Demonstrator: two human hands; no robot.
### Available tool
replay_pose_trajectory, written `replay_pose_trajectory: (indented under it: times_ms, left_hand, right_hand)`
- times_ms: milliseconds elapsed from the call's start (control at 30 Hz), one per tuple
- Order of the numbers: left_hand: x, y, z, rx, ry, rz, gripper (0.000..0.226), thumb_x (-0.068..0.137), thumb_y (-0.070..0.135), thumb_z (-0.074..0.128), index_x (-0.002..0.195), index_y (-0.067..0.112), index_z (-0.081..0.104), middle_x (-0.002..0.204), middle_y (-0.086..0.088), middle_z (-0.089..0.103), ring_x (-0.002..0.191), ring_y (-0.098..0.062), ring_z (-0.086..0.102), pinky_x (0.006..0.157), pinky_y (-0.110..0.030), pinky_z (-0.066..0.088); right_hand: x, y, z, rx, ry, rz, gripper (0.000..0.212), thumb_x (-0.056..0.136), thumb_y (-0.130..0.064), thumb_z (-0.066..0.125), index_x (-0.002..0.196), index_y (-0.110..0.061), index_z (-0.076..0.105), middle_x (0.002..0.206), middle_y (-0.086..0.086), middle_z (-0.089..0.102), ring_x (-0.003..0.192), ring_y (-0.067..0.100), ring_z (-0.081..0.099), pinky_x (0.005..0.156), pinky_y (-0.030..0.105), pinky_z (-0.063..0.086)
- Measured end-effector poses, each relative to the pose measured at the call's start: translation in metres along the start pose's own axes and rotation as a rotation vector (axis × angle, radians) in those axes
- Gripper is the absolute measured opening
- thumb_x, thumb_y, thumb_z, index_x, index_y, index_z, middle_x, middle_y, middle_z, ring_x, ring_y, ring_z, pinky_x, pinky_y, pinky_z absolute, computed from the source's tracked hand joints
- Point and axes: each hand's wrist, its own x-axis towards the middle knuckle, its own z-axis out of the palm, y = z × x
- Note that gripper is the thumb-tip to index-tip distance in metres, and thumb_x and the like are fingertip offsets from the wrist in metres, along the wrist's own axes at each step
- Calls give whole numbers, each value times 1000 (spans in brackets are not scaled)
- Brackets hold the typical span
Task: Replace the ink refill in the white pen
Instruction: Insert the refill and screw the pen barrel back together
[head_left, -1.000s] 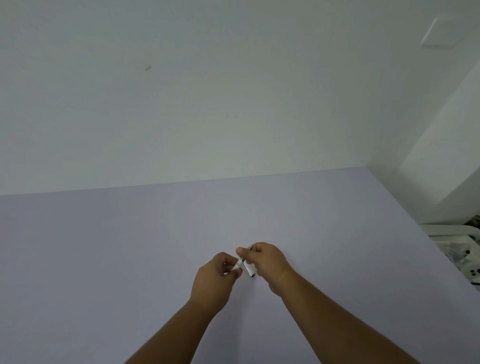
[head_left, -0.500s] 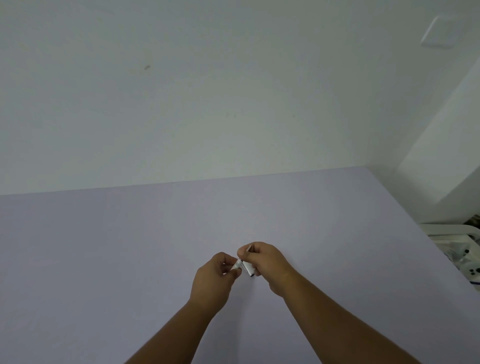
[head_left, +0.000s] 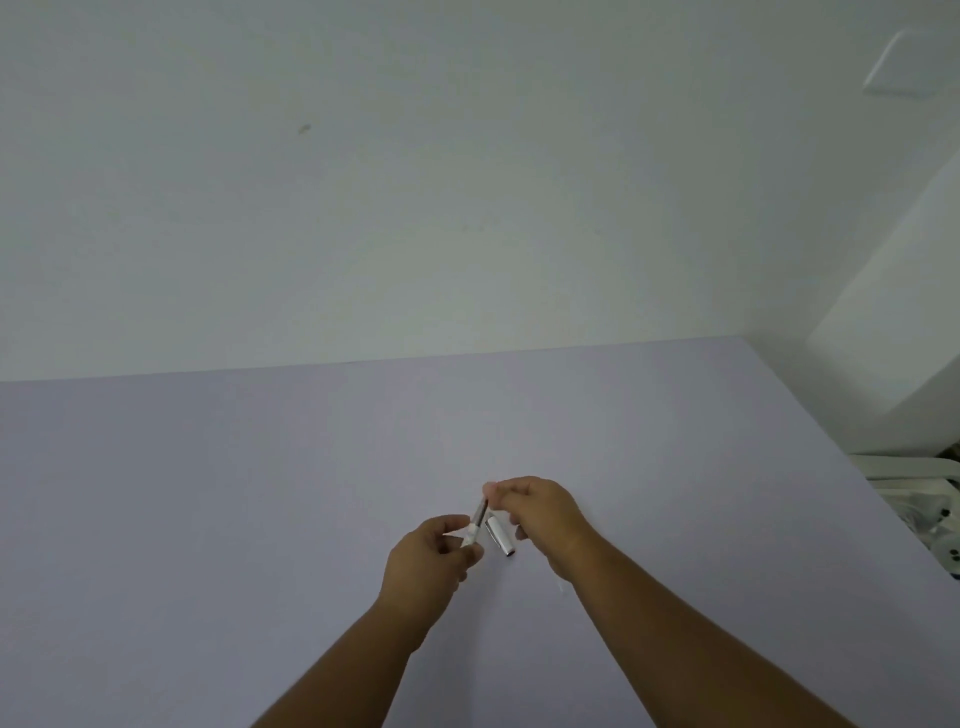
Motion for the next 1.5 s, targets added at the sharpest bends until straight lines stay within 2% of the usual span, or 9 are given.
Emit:
replay_pose_trajectory:
  times_ms: [100,267,467,633,733,867,1100,1333,1500]
  left_hand:
    - [3,-6,-6,-100,-33,-90,22,87,17,64,109,22,64,80,-2,67,66,-17,63,62,-31,56]
    - [9,-15,-13,-218,-96,-211,20,89,20,63,108,19,68,90,-10,70,67,-20,68,57,-26,57]
    - [17,-21,-17,-276,-126,-263,17,87,16,64,100,22,73,90,-9,70,67,-21,68,61,-28,58]
    - [20,-21,-21,-264,-154,-246,17,86,17,66,101,21,72,90,-8,71,68,-20,66,59,-26,57]
    - [20,-19,-20,-228,-160,-235,15,85,14,67,97,21,72,94,-9,73,66,-18,65,57,-23,56]
    - [19,-14,-13,-158,-170,-212,15,86,13,66,83,26,71,97,-12,73,67,-19,63,59,-24,56]
    - [14,-8,-7,-132,-173,-180,16,86,14,65,81,28,71,96,-12,73,67,-18,63,57,-22,55]
    - [8,-5,-6,-179,-148,-177,8,85,12,67,83,17,74,74,-7,73,57,-16,63,55,-24,56]
    - [3,-3,-3,-190,-143,-173,10,86,10,65,86,13,74,79,-10,72,62,-20,63,58,-27,56]
  right_hand:
    - [13,6,-1,-221,166,-28,16,89,-28,55,84,-19,67,87,-3,67,76,14,59,72,29,51]
    - [30,30,19,-716,99,-29,15,90,-24,51,84,-15,61,91,7,67,76,19,55,64,28,42]
    - [39,49,34,-814,172,-51,21,93,-25,49,106,-9,55,106,12,62,96,29,59,75,33,46]
    - [41,43,34,-620,195,-10,27,94,-29,49,102,-7,61,100,11,66,92,27,62,77,33,49]
    - [42,25,29,-142,184,22,22,89,-28,57,72,-17,65,72,1,69,66,18,61,67,34,53]
    - [43,2,20,296,124,65,8,86,-17,64,80,-17,69,78,5,71,71,16,63,60,25,51]
    - [30,-1,13,299,-26,59,6,81,-12,68,76,-13,71,71,3,73,65,13,63,58,24,50]
    - [15,6,17,245,-90,74,4,80,-13,70,76,-13,71,70,1,72,64,12,62,58,23,51]
    - [9,5,11,207,-124,68,4,80,-13,70,81,-10,70,71,0,71,63,10,63,58,20,53]
